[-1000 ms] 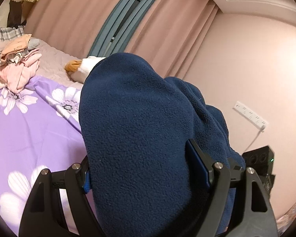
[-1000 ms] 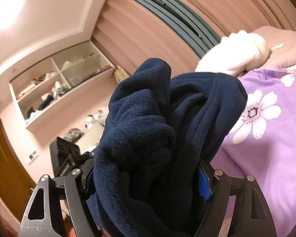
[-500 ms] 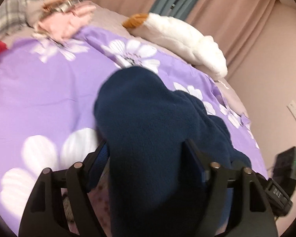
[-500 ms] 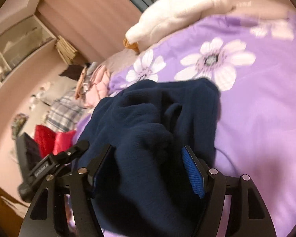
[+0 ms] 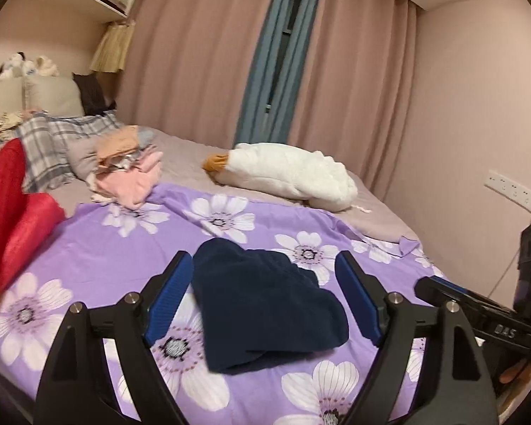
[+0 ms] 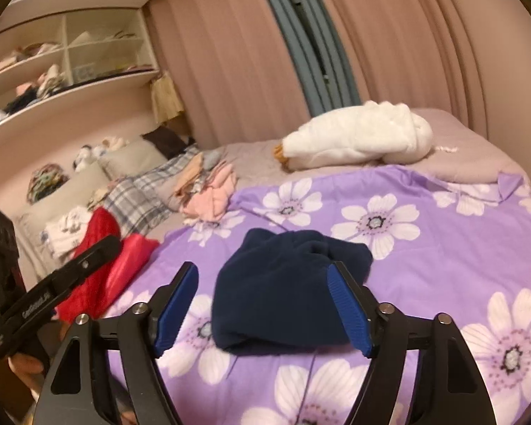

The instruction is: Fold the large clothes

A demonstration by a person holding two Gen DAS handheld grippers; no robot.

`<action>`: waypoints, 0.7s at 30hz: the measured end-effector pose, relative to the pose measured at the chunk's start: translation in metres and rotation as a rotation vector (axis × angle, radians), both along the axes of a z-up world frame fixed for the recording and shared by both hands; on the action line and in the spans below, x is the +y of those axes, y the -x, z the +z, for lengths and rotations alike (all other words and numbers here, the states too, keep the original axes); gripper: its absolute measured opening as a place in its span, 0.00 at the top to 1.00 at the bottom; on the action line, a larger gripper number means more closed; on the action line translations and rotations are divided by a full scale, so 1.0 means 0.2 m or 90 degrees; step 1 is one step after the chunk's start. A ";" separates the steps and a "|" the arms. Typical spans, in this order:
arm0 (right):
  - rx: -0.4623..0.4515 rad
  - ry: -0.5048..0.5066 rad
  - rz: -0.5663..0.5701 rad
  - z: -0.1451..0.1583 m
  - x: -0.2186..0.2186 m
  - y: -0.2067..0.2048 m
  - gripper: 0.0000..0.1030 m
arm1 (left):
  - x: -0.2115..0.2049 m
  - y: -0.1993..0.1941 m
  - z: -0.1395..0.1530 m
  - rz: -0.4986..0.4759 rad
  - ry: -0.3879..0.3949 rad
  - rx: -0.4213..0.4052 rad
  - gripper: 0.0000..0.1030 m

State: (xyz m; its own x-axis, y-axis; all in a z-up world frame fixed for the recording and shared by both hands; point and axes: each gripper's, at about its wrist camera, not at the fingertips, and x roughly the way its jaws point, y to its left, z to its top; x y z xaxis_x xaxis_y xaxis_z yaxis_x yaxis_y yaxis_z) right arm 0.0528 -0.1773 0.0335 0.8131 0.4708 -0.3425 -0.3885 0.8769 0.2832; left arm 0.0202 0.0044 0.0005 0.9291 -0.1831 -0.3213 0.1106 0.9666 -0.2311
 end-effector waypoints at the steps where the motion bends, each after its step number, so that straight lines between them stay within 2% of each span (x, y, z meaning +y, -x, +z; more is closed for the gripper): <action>1: -0.003 -0.002 0.002 0.01 0.00 0.01 0.24 | 0.00 0.01 0.00 -0.002 0.000 0.006 0.15; 4: -0.011 -0.003 0.008 0.01 0.00 0.02 0.14 | 0.02 0.03 0.00 -0.019 0.009 0.038 0.00; 6: -0.019 0.014 0.009 0.02 0.01 0.04 0.03 | 0.03 0.03 0.00 -0.025 0.018 0.044 0.00; 7: -0.026 0.021 0.001 0.02 0.01 0.05 0.01 | 0.04 0.03 0.00 -0.022 0.016 0.045 0.00; 12: -0.034 0.052 -0.011 0.01 0.04 0.05 0.01 | 0.03 0.03 -0.01 0.038 -0.010 0.043 0.00; 21: -0.015 0.074 -0.026 -0.02 0.06 0.04 0.01 | 0.08 0.02 -0.01 0.018 0.032 0.064 0.00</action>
